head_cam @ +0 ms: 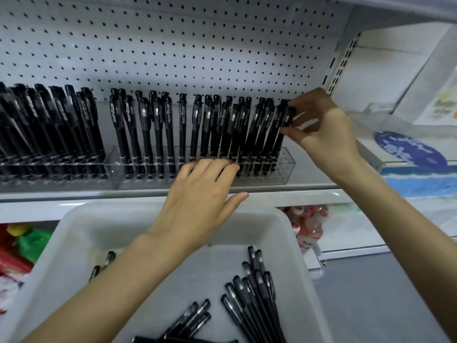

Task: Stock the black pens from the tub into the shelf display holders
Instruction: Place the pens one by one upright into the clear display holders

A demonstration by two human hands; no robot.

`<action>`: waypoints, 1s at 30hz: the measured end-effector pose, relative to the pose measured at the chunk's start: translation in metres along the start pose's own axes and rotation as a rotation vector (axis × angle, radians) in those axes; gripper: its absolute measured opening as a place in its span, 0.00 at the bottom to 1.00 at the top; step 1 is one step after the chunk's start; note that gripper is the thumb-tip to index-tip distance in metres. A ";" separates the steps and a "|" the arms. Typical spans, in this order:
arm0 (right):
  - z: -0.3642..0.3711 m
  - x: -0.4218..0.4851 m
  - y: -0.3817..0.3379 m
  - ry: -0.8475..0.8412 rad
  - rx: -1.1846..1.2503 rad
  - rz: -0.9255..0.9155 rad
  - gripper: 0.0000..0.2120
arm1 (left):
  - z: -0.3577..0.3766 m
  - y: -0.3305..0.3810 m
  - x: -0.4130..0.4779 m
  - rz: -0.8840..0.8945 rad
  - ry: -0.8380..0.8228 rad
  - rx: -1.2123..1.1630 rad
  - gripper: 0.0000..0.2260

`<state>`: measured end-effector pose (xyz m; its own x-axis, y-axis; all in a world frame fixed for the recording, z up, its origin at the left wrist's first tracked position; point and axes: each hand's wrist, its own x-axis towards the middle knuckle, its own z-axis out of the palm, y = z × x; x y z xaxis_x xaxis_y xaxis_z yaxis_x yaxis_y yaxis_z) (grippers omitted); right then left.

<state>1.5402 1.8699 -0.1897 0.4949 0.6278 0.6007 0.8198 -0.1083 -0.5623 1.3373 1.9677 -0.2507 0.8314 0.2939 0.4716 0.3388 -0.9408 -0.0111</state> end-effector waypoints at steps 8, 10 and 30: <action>-0.001 -0.001 0.004 -0.016 -0.024 -0.014 0.21 | 0.000 0.001 0.001 -0.010 -0.005 -0.031 0.22; -0.002 -0.001 0.003 -0.026 -0.037 -0.013 0.20 | -0.002 0.001 0.002 -0.015 -0.018 -0.042 0.23; 0.168 -0.138 -0.122 -0.906 0.189 0.067 0.19 | -0.061 -0.081 -0.161 -0.841 -0.004 -0.741 0.23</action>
<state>1.3233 1.9260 -0.3001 0.0601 0.9961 -0.0653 0.6976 -0.0887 -0.7110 1.1496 1.9864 -0.2720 0.4632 0.8827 0.0790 0.4483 -0.3103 0.8383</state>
